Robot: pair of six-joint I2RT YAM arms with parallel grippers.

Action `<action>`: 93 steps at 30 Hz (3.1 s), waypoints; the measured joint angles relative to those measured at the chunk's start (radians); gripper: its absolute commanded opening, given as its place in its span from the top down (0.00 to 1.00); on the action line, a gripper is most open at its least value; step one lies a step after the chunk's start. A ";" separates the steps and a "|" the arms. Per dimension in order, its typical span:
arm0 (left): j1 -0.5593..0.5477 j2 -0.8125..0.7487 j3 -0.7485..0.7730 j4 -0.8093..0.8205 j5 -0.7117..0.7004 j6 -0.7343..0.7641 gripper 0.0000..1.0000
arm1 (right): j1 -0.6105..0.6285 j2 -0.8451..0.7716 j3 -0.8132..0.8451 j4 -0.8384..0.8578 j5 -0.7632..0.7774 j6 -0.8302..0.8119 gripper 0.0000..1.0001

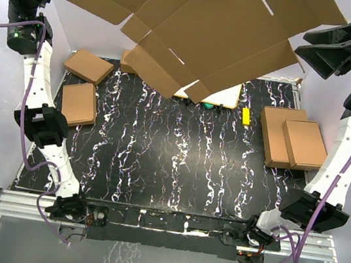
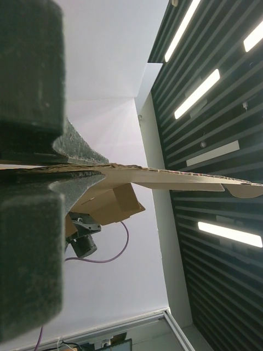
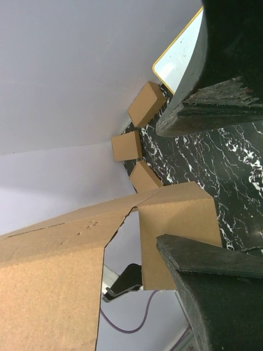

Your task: Fold the paper box

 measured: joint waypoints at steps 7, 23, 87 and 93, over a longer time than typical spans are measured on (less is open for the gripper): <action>0.000 0.000 0.000 0.000 -0.001 0.000 1.00 | 0.045 -0.031 -0.030 0.025 -0.002 0.016 0.21; 0.000 0.000 0.000 0.000 -0.010 0.000 1.00 | 0.121 -0.057 -0.140 0.023 0.000 -0.017 0.32; -0.019 -0.764 -1.320 -0.102 0.489 0.223 1.00 | -0.143 -0.308 -0.828 -0.918 0.039 -1.492 0.01; -0.021 -0.823 -1.499 -0.165 0.573 0.231 1.00 | 0.076 -0.310 -0.913 -1.059 0.175 -1.637 0.01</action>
